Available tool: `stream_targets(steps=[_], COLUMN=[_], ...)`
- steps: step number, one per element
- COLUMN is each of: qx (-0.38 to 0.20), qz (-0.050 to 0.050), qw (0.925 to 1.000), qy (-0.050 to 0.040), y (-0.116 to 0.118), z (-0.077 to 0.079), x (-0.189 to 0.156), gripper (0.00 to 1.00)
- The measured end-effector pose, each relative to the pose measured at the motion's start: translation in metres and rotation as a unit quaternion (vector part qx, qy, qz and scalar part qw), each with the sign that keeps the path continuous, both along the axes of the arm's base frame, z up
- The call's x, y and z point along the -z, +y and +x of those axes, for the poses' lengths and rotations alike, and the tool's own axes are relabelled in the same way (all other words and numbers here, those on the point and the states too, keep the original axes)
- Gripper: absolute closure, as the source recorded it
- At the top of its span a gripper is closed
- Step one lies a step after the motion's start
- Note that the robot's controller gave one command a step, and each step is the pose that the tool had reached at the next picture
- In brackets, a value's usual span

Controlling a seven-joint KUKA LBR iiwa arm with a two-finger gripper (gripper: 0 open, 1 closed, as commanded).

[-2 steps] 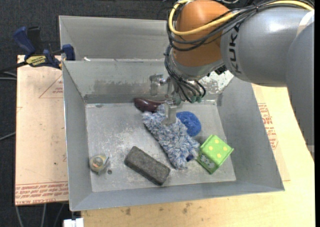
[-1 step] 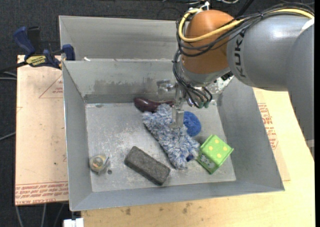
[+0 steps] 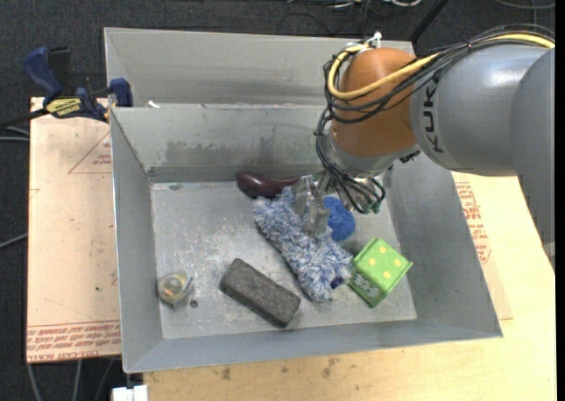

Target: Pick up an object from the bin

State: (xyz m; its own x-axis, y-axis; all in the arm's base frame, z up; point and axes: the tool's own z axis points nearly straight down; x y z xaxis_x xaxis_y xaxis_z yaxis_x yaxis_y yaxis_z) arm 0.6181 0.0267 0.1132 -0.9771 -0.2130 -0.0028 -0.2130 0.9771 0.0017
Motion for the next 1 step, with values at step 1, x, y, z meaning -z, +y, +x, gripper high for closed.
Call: stream_targets(steps=[1], qx=[0.000], qz=[0.000], qw=[1.0000], qy=[0.0000], y=[0.0000], z=[0.0000], x=[0.0000], gripper=[1.00])
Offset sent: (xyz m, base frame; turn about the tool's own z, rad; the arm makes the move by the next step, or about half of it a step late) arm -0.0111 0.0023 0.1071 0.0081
